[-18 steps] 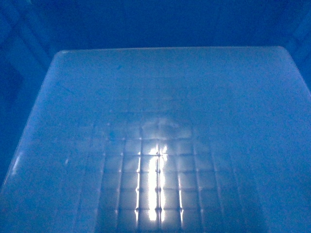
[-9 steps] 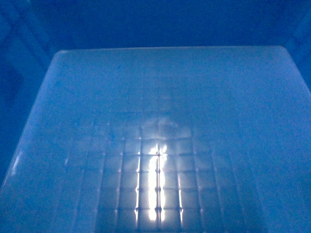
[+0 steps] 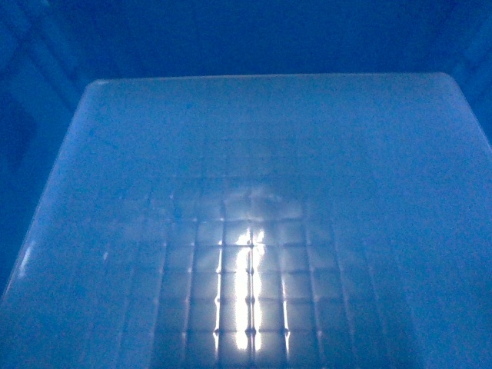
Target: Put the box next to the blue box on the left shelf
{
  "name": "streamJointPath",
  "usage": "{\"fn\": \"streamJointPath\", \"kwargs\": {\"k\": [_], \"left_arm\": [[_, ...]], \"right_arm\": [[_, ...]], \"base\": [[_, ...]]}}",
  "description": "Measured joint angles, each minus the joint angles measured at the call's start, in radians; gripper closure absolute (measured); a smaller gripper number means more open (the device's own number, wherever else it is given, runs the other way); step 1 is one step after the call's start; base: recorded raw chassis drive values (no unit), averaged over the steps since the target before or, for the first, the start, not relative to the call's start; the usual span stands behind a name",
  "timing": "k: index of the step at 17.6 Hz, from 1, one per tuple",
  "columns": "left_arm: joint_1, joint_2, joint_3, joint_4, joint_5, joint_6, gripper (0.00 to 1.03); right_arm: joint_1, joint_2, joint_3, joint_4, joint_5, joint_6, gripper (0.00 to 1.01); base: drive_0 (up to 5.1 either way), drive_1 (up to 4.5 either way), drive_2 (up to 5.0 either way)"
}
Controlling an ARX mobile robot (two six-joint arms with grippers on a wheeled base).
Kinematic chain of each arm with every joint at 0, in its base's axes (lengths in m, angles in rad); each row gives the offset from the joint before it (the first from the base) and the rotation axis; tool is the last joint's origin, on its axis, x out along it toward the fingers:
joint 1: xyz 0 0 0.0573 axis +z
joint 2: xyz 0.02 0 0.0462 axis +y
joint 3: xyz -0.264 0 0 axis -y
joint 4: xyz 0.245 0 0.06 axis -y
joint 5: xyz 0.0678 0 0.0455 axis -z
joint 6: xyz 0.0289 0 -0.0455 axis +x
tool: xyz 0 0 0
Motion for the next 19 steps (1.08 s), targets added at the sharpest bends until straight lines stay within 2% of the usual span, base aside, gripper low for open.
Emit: {"fn": "streamJointPath", "kwargs": {"k": [19], "left_arm": [[0.0, 0.0, 0.0, 0.001, 0.002, 0.0, 0.94]], "right_arm": [[0.0, 0.0, 0.0, 0.0, 0.001, 0.0, 0.83]], "base": [[0.0, 0.0, 0.0]]}}
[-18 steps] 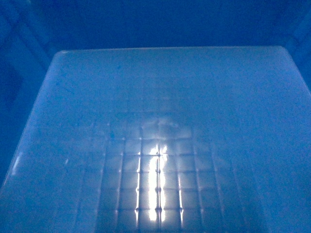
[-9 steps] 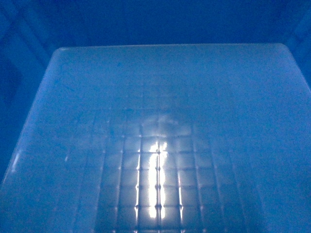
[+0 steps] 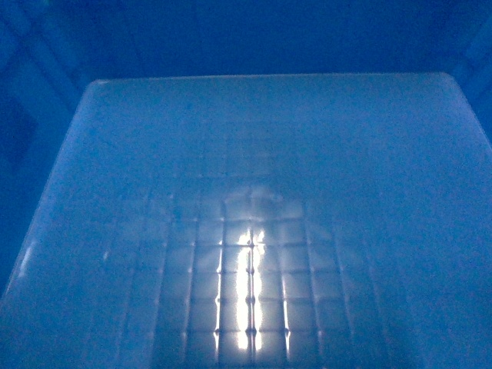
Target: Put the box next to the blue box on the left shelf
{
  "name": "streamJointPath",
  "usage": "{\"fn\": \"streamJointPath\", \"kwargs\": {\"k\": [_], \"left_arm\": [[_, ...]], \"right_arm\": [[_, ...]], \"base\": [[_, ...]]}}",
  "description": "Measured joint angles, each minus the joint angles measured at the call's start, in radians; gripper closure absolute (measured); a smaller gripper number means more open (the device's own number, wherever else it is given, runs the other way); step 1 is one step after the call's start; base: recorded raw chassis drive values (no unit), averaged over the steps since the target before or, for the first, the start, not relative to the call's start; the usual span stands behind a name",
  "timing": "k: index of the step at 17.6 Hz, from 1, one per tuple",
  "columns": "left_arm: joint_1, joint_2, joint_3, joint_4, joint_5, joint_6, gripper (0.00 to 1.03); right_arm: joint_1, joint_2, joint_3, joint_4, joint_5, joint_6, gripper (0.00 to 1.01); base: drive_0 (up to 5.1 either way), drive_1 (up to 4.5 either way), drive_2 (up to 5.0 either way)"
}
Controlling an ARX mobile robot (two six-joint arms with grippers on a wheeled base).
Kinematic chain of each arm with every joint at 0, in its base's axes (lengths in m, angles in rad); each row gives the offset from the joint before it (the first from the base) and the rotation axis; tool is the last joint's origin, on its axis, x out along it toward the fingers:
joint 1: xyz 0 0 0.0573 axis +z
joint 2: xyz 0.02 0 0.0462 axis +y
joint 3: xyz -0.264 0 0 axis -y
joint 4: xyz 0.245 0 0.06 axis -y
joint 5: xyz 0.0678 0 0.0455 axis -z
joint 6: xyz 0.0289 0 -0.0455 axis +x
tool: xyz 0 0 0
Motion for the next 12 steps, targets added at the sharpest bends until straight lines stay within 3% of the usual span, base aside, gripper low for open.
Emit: {"fn": "streamJointPath", "kwargs": {"k": [12], "left_arm": [[0.0, 0.0, 0.0, 0.0, 0.0, 0.0, 0.94]], "right_arm": [[0.0, 0.0, 0.0, 0.0, 0.001, 0.0, 0.83]], "base": [[0.0, 0.0, 0.0]]}}
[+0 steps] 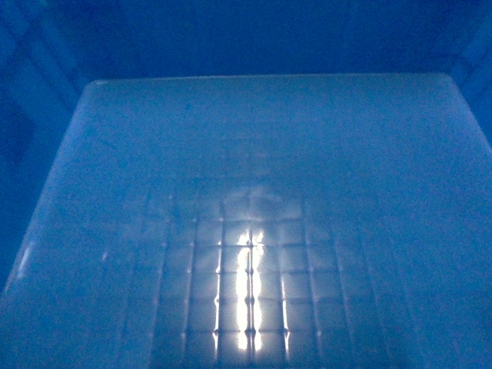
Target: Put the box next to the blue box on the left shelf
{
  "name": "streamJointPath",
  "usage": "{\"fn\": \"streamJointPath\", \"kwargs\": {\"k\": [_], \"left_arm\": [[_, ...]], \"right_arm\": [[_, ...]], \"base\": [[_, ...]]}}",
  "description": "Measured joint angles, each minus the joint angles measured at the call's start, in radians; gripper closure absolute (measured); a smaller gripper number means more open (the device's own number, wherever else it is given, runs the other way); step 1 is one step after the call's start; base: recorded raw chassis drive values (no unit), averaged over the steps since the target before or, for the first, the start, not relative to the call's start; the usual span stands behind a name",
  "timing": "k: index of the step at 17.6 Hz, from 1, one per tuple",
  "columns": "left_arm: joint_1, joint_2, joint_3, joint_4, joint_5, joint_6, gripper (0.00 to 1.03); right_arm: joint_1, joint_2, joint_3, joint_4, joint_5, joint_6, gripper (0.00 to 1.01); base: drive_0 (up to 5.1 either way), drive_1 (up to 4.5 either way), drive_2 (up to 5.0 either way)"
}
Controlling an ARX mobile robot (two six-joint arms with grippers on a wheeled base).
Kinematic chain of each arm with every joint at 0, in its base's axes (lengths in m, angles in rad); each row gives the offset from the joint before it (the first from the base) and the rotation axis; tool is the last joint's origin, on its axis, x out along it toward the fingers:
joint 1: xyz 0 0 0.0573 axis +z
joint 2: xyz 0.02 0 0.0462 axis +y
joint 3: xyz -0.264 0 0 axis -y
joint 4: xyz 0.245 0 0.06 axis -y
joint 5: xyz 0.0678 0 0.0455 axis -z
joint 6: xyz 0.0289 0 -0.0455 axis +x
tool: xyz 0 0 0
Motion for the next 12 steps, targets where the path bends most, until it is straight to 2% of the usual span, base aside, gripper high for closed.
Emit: {"fn": "streamJointPath", "kwargs": {"k": [12], "left_arm": [[0.0, 0.001, -0.001, 0.0, 0.001, 0.0, 0.94]], "right_arm": [[0.0, 0.0, -0.001, 0.0, -0.001, 0.0, 0.83]], "base": [[0.0, 0.0, 0.0]]}}
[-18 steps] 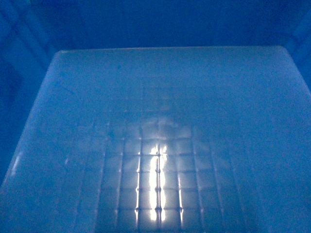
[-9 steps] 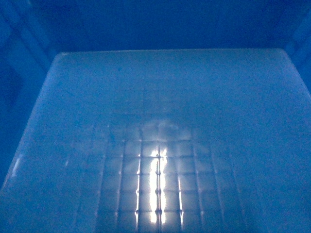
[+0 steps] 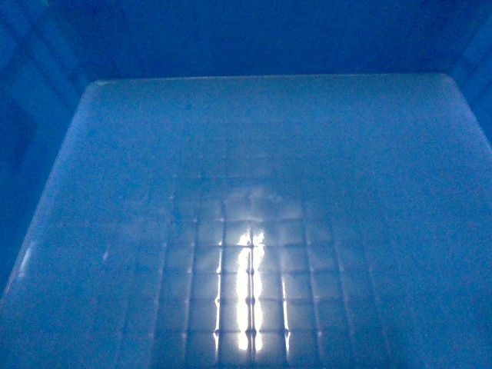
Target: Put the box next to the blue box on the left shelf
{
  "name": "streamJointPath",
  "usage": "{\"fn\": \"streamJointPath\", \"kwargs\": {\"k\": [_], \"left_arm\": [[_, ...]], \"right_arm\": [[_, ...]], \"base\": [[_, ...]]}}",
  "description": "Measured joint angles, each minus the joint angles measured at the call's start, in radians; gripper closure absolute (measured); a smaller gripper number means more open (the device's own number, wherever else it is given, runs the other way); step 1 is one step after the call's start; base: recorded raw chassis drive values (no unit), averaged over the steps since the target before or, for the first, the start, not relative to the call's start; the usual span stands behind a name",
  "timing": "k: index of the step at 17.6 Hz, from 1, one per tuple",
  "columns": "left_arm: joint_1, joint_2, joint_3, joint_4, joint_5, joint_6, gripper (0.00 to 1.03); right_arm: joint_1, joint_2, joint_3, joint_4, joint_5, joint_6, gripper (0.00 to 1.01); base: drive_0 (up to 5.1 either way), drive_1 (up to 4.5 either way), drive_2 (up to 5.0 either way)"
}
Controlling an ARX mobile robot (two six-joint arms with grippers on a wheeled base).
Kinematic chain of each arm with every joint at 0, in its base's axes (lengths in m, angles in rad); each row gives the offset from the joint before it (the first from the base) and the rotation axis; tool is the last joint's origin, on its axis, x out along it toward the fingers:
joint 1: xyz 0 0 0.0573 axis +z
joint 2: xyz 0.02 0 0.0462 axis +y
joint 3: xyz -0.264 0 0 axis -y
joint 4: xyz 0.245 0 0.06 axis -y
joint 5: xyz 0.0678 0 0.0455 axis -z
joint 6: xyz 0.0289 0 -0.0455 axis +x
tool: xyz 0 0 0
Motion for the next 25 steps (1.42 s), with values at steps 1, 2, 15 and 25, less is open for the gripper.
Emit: {"fn": "streamJointPath", "kwargs": {"k": [1, 2, 15, 25], "left_arm": [[0.0, 0.0, 0.0, 0.0, 0.0, 0.0, 0.94], [0.0, 0.0, 0.0, -0.003, 0.0, 0.0, 0.94], [0.0, -0.001, 0.0, 0.0, 0.0, 0.0, 0.94], [0.0, -0.001, 0.0, -0.001, -0.001, 0.0, 0.94]], "right_arm": [[0.0, 0.0, 0.0, 0.0, 0.0, 0.0, 0.83], [0.0, 0.0, 0.0, -0.003, 0.0, 0.0, 0.83], [0.0, -0.003, 0.0, 0.0, 0.001, 0.0, 0.83], [0.0, 0.0, 0.0, 0.0, 0.001, 0.0, 0.83]], "base": [[0.0, 0.0, 0.0], [0.0, 0.0, 0.0], [0.0, 0.0, 0.0], [0.1, 3.82, -3.6]]}}
